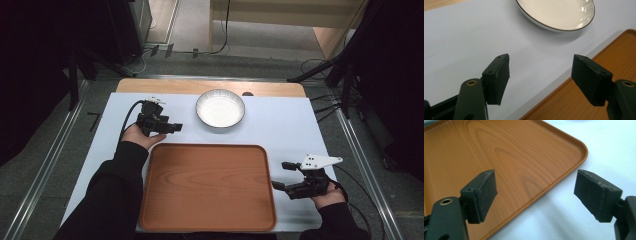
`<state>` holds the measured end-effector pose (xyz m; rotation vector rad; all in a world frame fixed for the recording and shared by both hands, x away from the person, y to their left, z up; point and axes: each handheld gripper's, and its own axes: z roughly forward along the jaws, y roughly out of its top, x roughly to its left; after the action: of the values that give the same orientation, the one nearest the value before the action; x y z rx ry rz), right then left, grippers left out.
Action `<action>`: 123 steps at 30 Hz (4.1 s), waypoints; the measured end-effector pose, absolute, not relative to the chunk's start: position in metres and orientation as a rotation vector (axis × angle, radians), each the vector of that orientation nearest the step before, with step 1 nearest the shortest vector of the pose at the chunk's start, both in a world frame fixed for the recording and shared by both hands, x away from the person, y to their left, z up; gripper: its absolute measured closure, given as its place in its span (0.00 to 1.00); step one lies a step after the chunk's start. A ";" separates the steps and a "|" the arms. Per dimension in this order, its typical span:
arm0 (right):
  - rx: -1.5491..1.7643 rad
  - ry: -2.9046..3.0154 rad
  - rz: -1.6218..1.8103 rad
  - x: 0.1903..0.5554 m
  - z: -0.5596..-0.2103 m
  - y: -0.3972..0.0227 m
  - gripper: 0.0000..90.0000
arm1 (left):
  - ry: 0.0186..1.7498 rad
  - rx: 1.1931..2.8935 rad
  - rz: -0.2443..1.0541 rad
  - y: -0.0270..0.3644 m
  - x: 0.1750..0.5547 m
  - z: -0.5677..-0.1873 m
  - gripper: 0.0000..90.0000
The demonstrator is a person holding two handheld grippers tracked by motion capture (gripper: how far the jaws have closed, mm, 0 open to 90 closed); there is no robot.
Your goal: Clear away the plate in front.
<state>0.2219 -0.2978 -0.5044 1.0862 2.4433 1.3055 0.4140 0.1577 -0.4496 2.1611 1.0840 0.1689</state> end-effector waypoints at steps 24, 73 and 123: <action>1.072 2.412 1.347 0.222 -0.506 -0.299 0.19 | 1.202 2.076 0.177 0.109 0.467 -0.473 0.40; 0.978 2.461 1.348 0.226 -0.502 -0.293 0.20 | 1.604 1.410 -0.183 0.087 0.516 -0.547 0.94; 1.011 2.473 1.338 0.226 -0.505 -0.296 0.20 | 1.464 1.497 -0.392 0.149 0.474 -0.492 0.91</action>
<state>0.2262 -0.2959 -0.5051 1.0112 2.4731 1.3383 0.4743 0.1488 -0.4916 1.4974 1.4635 -0.3925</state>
